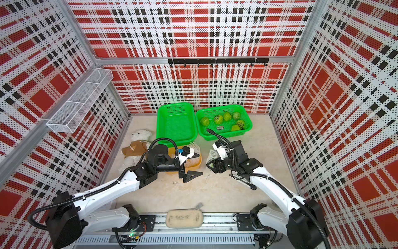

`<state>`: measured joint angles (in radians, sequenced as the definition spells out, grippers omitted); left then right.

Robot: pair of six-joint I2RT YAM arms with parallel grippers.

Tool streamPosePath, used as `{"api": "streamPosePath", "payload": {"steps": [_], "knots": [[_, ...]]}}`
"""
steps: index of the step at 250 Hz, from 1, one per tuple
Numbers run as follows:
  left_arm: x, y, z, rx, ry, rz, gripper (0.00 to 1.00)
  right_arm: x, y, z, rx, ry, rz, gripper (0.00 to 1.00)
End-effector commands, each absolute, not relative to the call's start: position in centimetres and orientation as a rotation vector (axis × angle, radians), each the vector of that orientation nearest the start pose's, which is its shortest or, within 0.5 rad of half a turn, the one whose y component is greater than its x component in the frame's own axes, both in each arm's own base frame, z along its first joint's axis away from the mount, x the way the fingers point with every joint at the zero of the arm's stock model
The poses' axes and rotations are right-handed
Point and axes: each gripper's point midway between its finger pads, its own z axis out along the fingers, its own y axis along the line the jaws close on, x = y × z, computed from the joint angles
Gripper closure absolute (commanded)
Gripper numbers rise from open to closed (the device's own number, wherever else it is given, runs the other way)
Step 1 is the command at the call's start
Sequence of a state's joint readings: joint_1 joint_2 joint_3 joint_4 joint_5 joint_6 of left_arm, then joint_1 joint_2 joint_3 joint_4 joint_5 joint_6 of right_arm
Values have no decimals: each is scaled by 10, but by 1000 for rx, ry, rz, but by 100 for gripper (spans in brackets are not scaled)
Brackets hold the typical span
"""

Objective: Sleeve custard apples in foam nets
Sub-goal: Pick up the custard apple from the center of the board, then place the custard apple in the basket.

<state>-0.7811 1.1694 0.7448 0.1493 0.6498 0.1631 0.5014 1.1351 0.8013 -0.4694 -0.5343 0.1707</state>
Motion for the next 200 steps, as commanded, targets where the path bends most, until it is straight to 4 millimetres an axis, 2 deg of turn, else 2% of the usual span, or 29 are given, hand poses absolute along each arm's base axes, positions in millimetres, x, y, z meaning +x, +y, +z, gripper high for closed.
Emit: {"api": "streamPosePath", "payload": {"steps": [1,43,98,164,200], "knots": [[166,-341,267,1359,1278,-1047,1,187,236,187,-813,2403,1191,41],[158,-350,271,1407,1238,-1050,1,164,239,203,-903,2407,1326,43],[158,-353,267,1443,1242,-1052,1,145,237,226,-992,2356,1401,44],[142,-364,266,1554,1232,-1179,0,143,238,234,-1003,2328,1414,44],[134,-364,258,1585,1267,-1173,8,150,239,236,-972,2329,1403,44]]}}
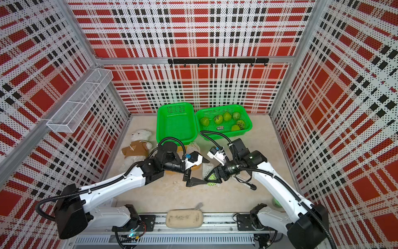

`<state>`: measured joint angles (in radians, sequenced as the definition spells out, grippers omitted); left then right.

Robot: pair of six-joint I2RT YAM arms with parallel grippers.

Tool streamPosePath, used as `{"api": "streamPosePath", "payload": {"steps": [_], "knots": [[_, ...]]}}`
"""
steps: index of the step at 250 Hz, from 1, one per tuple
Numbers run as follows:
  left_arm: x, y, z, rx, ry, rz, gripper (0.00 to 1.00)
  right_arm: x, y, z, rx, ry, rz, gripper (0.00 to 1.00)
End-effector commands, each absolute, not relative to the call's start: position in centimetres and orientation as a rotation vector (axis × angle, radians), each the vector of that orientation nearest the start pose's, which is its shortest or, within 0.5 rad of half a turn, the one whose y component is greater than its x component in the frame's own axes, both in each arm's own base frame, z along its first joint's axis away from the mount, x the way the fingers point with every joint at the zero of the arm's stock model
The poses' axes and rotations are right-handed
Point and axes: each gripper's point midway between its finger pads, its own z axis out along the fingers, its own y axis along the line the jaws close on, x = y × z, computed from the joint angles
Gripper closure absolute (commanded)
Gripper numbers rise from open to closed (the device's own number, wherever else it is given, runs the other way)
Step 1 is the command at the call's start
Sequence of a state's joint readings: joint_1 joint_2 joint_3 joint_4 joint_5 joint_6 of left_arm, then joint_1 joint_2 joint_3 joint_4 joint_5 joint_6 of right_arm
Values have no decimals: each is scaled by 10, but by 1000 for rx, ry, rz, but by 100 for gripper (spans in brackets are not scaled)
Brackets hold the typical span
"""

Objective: Sleeve custard apples in foam nets
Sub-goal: Place the custard apple in the basket.

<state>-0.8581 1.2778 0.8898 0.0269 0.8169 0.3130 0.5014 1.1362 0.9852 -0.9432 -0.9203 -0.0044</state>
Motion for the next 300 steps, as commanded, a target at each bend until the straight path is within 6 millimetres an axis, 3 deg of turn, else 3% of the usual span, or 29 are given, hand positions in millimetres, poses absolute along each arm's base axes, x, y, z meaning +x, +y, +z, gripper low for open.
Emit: {"api": "streamPosePath", "payload": {"steps": [1,30,141,227,280,300], "knots": [[134,-365,258,1587,1266,-1171,8,150,239,236,-972,2328,1403,44],[130,-366,250,1621,1304,-1131,13,158,239,241,-938,2324,1412,44],[130,-371,243,1609,1308,-1004,15,174,242,260,-840,2335,1452,44],[130,-378,236,1605,1310,-938,19,184,246,263,-805,2370,1461,45],[136,-380,237,1556,1303,-904,35,190,247,265,-772,2386,1448,44],[138,-381,237,1544,1302,-905,35,191,247,265,-762,2390,1443,44]]}}
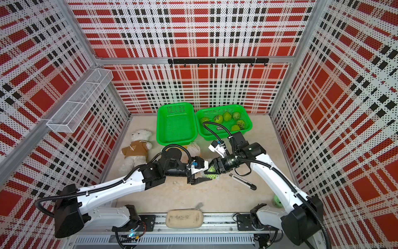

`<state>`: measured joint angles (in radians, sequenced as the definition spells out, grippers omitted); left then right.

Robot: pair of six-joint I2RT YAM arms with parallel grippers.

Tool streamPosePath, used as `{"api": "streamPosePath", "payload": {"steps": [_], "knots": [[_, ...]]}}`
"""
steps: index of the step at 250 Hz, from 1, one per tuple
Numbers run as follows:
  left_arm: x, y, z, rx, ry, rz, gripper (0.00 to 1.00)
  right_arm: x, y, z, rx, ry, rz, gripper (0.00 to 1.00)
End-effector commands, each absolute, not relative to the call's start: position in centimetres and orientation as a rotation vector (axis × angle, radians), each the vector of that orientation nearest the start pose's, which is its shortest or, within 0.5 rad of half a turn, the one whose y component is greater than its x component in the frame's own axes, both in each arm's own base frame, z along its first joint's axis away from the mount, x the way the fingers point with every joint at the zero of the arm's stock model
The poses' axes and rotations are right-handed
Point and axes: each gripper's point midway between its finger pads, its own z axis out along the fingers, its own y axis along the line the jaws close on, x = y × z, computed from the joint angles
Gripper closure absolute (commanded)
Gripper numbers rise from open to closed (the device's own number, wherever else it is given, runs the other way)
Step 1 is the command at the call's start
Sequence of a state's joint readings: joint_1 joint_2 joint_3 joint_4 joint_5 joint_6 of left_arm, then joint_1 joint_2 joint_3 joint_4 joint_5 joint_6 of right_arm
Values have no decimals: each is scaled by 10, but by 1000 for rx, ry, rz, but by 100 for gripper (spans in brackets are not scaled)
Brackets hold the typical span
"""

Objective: Sleeve custard apples in foam nets
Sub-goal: Place the custard apple in the basket.

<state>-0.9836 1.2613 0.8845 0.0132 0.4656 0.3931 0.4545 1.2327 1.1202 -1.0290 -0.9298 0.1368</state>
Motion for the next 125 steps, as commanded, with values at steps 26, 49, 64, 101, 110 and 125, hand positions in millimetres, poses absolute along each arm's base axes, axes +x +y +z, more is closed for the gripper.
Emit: {"api": "streamPosePath", "payload": {"steps": [26,49,64,101,110,125], "knots": [[142,-384,239,1516,1299,-901,38,189,246,264,-750,2394,1445,38],[151,-383,240,1457,1308,-869,43,187,243,260,-735,2401,1432,26],[156,-382,241,1431,1309,-857,44,186,241,260,-721,2398,1429,22],[162,-379,243,1395,1309,-841,46,186,237,259,-682,2385,1416,17],[163,-378,244,1387,1307,-835,47,186,236,259,-682,2383,1410,17],[167,-377,246,1363,1306,-818,48,187,235,257,-672,2388,1399,17]]}}
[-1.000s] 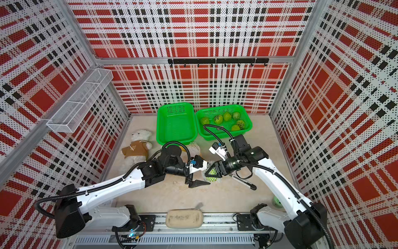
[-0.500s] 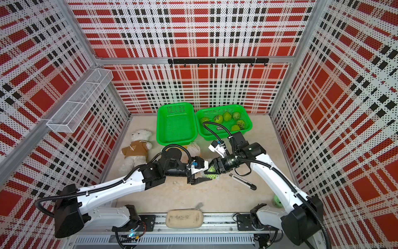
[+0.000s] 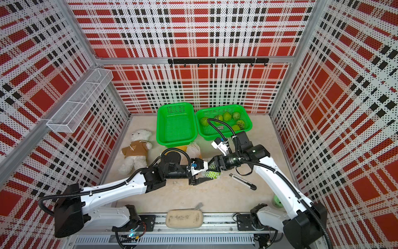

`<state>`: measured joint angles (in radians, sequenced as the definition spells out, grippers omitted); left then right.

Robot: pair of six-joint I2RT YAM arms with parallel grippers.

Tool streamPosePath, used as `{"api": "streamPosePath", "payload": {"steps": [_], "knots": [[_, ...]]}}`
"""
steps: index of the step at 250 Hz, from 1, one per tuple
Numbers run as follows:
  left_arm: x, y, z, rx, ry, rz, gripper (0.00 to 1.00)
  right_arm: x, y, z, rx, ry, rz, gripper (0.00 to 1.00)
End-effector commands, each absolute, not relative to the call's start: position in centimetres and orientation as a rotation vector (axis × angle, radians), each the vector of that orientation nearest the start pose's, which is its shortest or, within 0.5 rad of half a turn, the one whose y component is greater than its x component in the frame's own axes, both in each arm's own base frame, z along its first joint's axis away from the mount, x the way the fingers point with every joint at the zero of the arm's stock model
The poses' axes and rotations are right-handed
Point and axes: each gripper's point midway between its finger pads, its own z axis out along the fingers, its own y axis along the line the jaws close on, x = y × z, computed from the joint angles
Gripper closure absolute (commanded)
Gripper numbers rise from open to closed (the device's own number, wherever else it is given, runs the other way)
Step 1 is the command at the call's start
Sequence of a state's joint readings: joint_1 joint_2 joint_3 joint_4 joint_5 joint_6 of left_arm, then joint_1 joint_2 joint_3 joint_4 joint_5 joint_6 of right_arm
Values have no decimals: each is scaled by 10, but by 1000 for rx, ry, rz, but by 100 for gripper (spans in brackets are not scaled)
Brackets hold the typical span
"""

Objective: Sleeve custard apples in foam nets
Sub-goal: Place the custard apple in the basket.

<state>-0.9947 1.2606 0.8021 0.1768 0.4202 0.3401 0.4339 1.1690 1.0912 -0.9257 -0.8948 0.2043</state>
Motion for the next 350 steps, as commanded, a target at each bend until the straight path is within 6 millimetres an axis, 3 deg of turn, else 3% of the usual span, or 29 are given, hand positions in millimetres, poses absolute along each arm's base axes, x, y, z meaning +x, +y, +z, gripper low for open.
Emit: {"api": "streamPosePath", "payload": {"steps": [1,95,183,239,285,323,350], "knots": [[167,-376,245,1362,1306,-815,48,187,235,258,-672,2388,1399,17],[196,-355,261,1111,1301,-703,49,188,235,248,-631,2385,1408,21],[213,-344,263,1017,1312,-634,51,191,237,244,-616,2390,1405,19],[223,-342,267,996,1302,-649,51,192,236,247,-601,2383,1378,11],[219,-346,268,1055,1297,-710,51,206,229,257,-569,2340,1337,0],[246,-334,265,986,1414,-618,51,221,211,272,-521,2281,1287,0],[280,-324,264,903,1540,-509,53,236,198,273,-486,2266,1173,0]]}}
